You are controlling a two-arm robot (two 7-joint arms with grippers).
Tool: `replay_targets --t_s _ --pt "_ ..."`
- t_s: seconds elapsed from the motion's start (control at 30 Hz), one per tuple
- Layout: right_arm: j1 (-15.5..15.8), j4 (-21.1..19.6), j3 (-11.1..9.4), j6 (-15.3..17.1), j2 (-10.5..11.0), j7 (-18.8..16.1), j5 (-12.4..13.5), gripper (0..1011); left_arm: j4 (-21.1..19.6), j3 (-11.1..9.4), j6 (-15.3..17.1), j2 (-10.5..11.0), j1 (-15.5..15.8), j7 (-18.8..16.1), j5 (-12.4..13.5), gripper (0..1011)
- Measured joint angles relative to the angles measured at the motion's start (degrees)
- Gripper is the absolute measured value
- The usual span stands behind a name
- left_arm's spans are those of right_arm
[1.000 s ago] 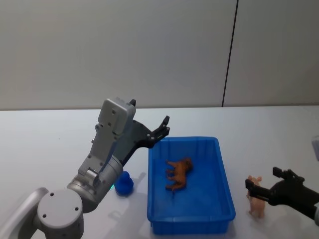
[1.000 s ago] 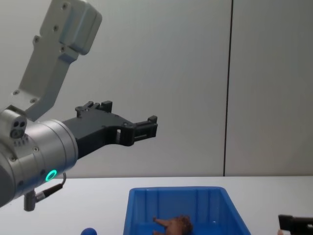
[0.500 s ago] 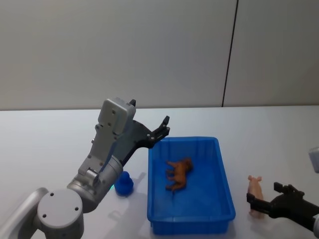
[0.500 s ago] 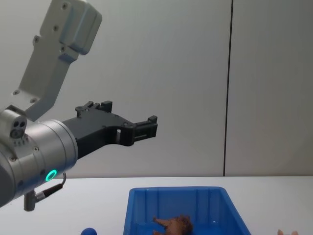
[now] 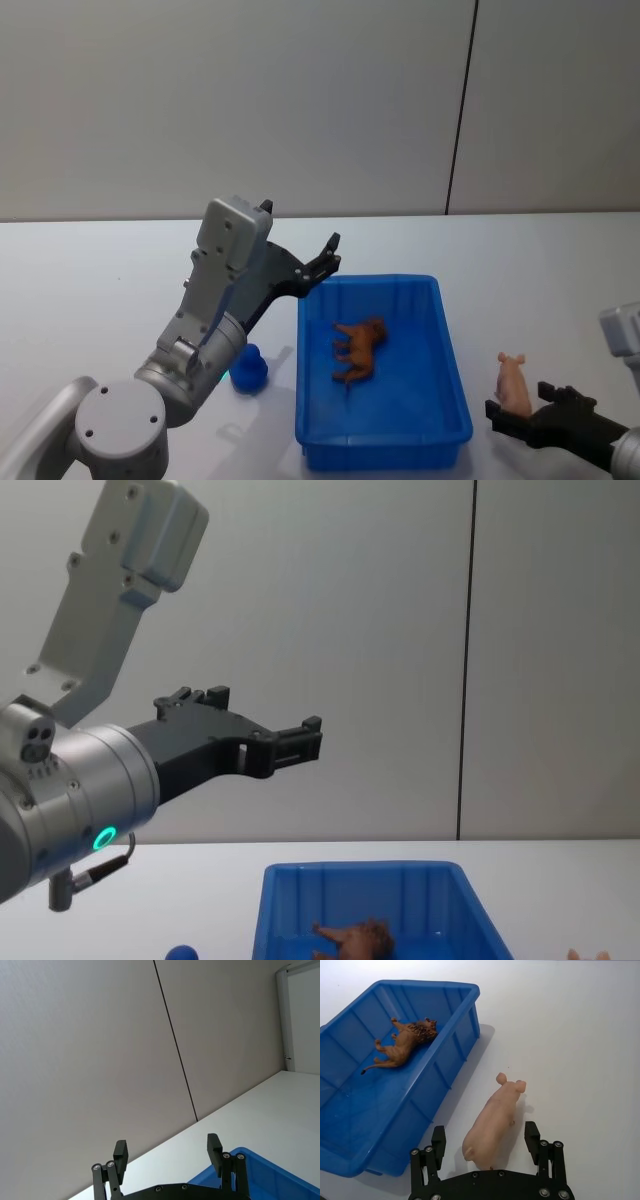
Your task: Pick up the two dolls from the table and place them into the box.
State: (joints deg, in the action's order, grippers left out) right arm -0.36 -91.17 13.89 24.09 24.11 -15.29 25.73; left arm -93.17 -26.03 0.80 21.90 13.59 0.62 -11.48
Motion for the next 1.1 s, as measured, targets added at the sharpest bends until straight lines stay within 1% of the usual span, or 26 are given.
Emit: replay_targets --t_s 0.13,0.17,0.27,0.4,0.43,0.53,0.57,0.6,0.63,0.67,0.73,0.83,1.03,1.1 --pt "-0.57 0.92 0.29 0.06 -0.61 0.24 -0.29 903 0.00 0.00 0.00 0.00 0.00 0.00 0.00 1003" --pt "-0.67 1.06 0.34 0.08 -0.71 0.32 -0.37 856 0.00 0.00 0.00 0.00 0.00 0.00 0.00 1003" --pt "-1.09 1.64 0.56 0.09 -1.12 0.57 -0.65 797 0.00 0.00 0.00 0.00 0.00 0.00 0.00 1003" --pt "-1.46 2.16 0.81 0.08 -1.54 0.90 -0.98 676 0.00 0.00 0.00 0.00 0.00 0.00 0.00 1003" --pt "-1.51 2.22 0.86 0.05 -1.61 0.99 -1.06 624 0.00 0.00 0.00 0.00 0.00 0.00 0.00 1003" --pt "-1.67 2.41 1.01 -0.07 -1.85 1.31 -1.40 567 0.00 0.00 0.00 0.00 0.00 0.00 0.00 1003" --pt "-1.72 2.44 1.10 -0.18 -1.94 1.45 -1.59 506 0.00 0.00 0.00 0.00 0.00 0.00 0.00 1003" --pt "-1.75 2.44 1.14 -0.25 -1.98 1.54 -1.69 488 0.00 0.00 0.00 0.00 0.00 0.00 0.00 1003" --pt "-1.80 2.45 1.19 -0.40 -2.05 1.69 -1.90 425 0.00 0.00 0.00 0.00 0.00 0.00 0.00 1003" --pt "-1.81 2.45 1.22 -0.48 -2.08 1.79 -2.04 406 0.00 0.00 0.00 0.00 0.00 0.00 0.00 1003" --pt "-1.83 2.33 1.30 -0.74 -2.14 2.02 -2.40 378 0.00 0.00 0.00 0.00 0.00 0.00 0.00 1003" --pt "-1.83 2.08 1.36 -1.06 -2.15 2.22 -2.77 378 0.00 0.00 0.00 0.00 0.00 0.00 0.00 1003" --pt "-1.86 0.93 1.38 -2.97 -2.10 2.70 -4.06 378 0.00 0.00 0.00 0.00 0.00 0.00 0.00 1003" --pt "-1.88 0.79 1.38 -3.15 -2.08 2.73 -4.16 378 0.00 0.00 0.00 0.00 0.00 0.00 0.00 1003"
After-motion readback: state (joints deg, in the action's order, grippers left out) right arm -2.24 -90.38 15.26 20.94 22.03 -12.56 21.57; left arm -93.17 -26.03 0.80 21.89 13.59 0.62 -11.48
